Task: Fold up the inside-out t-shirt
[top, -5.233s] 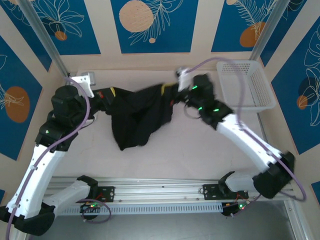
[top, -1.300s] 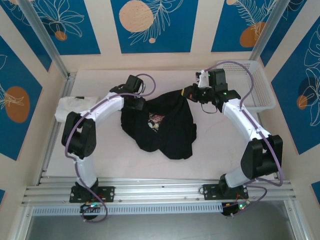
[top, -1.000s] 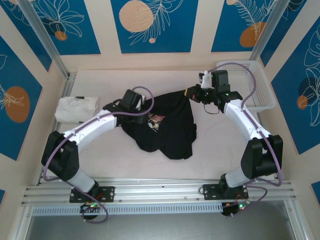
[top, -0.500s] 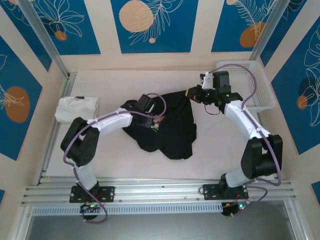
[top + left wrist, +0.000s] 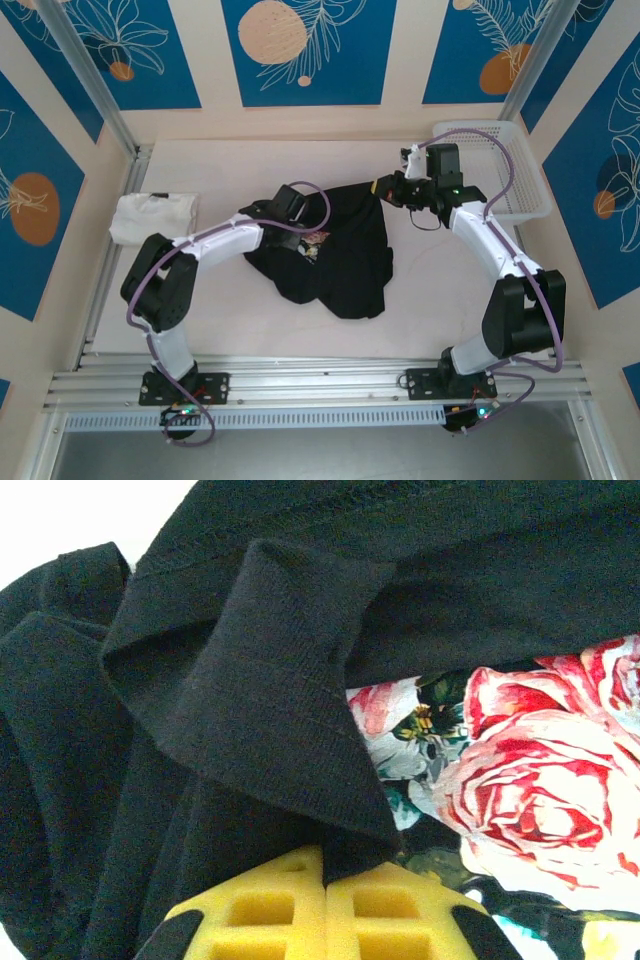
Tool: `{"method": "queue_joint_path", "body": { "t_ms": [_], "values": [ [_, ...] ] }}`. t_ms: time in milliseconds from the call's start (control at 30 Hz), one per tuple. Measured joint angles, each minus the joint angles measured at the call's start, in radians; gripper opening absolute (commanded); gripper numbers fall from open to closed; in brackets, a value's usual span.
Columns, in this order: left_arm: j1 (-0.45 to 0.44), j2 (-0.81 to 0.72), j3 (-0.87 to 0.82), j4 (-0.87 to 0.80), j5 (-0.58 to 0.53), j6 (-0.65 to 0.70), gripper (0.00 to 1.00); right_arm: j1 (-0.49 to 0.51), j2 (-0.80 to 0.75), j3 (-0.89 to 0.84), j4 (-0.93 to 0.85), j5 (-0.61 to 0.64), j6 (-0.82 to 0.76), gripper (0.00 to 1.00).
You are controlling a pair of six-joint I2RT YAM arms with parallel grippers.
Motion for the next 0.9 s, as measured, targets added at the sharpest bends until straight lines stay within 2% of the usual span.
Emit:
{"method": "queue_joint_path", "body": {
  "t_ms": [167, 333, 433, 700, 800, 900],
  "values": [
    [0.026, -0.142, -0.021, -0.027, 0.0, 0.0, 0.0, -0.049, -0.058, 0.0, -0.021, 0.009, -0.014, 0.0],
    [0.104, -0.47, -0.034, -0.027, 0.006, 0.0, 0.0, -0.07, -0.204, 0.006, -0.021, 0.032, -0.038, 0.0],
    [0.158, -0.604, 0.031, -0.04, -0.001, 0.0, 0.0, -0.069, -0.292, 0.053, -0.028, 0.051, -0.06, 0.0],
    [0.19, -0.73, 0.296, -0.092, -0.043, 0.026, 0.0, -0.068, -0.428, 0.299, -0.077, 0.071, -0.147, 0.0],
    [0.19, -0.781, 0.295, -0.106, -0.056, 0.026, 0.0, -0.063, -0.463, 0.307, -0.097, 0.055, -0.171, 0.0],
    [0.192, -0.827, 0.219, -0.119, -0.072, 0.021, 0.0, -0.045, -0.463, 0.262, -0.113, 0.025, -0.187, 0.0]
  ]
}}
